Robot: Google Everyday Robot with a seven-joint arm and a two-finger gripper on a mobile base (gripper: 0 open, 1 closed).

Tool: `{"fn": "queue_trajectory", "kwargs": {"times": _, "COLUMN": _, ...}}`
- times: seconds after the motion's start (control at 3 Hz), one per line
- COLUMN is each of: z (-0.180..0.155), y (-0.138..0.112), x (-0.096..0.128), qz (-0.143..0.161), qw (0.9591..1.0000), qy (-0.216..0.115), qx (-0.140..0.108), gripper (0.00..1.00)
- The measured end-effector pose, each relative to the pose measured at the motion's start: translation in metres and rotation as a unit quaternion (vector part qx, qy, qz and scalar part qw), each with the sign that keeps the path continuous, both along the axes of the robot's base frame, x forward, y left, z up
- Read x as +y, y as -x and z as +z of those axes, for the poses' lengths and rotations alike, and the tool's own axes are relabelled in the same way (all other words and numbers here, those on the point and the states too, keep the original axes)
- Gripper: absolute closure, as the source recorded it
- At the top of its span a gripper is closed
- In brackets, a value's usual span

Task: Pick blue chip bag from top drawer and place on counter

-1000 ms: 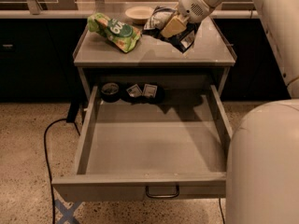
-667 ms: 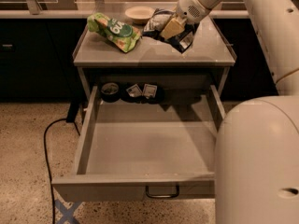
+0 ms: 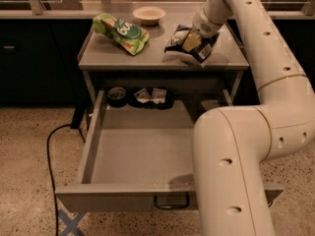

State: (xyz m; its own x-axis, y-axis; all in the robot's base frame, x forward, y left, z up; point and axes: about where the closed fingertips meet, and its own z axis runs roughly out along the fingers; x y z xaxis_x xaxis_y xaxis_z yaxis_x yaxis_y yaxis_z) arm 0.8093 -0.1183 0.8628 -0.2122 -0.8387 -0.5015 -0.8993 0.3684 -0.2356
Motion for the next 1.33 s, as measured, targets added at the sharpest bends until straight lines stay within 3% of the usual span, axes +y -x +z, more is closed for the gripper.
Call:
{"fn": "queue_trajectory", "kwargs": {"times": 0.33, "z": -0.001, "y": -0.043, "x": -0.026, "qz": -0.032, "qw": 0.9957, "qy": 0.052, "qx": -0.069, "gripper": 1.0}}
{"fn": "queue_trajectory", "kwargs": {"times": 0.67, "z": 0.013, "y": -0.082, "x": -0.037, "qz": -0.054, "qw": 0.983, "qy": 0.097, "qx": -0.146, "gripper": 1.0}}
{"fn": "queue_trajectory", "kwargs": {"times": 1.0, "z": 0.013, "y": -0.1, "x": -0.045, "qz": -0.069, "qw": 0.9752, "qy": 0.118, "qx": -0.174, "gripper": 1.0}}
{"fn": "queue_trajectory", "kwargs": {"times": 1.33, "z": -0.019, "y": -0.094, "x": -0.055, "qz": -0.092, "qw": 0.9826, "qy": 0.09, "qx": -0.134, "gripper": 1.0}}
